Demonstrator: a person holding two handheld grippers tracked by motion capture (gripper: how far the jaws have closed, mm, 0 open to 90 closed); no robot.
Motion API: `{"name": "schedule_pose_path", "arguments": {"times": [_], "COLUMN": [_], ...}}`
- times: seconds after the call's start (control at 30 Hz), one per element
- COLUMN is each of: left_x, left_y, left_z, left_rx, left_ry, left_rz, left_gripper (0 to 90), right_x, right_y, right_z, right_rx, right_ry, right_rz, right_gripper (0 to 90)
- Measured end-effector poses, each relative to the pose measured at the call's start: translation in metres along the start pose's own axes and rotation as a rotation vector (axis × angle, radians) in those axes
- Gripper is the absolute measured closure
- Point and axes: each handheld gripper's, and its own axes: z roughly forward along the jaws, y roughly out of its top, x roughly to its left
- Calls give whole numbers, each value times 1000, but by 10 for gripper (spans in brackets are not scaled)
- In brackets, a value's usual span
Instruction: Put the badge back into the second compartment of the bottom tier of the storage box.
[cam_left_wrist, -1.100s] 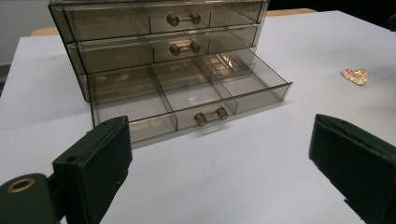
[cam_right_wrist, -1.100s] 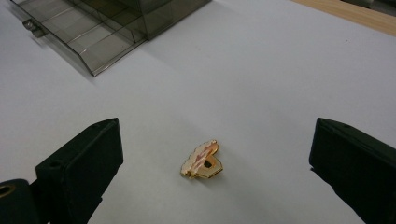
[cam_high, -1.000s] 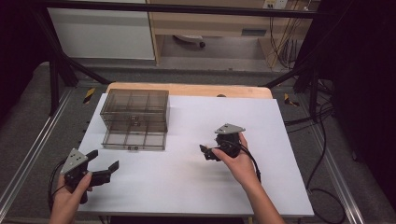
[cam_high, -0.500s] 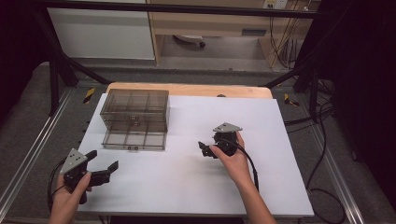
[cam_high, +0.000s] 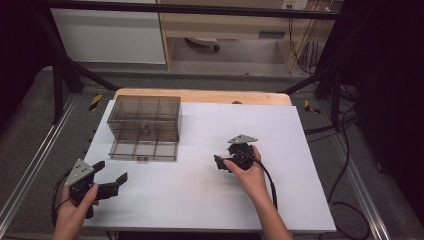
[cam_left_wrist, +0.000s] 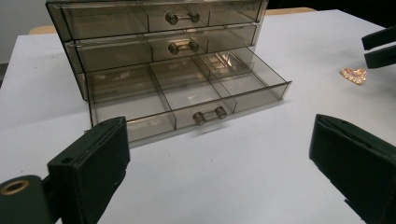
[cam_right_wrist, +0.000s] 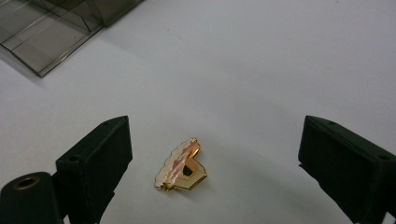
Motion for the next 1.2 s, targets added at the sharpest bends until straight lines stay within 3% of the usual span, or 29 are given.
{"name": "schedule_pose_path", "arguments": {"times": [0.23,0.67,1.07,1.2], "left_x": [-2,-3,-2,-3], "left_y": [0,1,0,0], "left_z": [1,0,1,1], "left_rx": [3,3,13,15], "left_ry": [-4,-10,-9,-7], "left_rz": [11,12,13,11], "left_gripper": [52,52,52,52], "right_x": [8,16,17,17], "right_y": [-3,-12,-12,-12], "right_z": [5,6,8,8], "right_rx": [36,63,71,66], "right_ry": [-22,-7,16,19], "right_rz": [-29,-73,-71,-70], "right_gripper": [184,361,595,611]}}
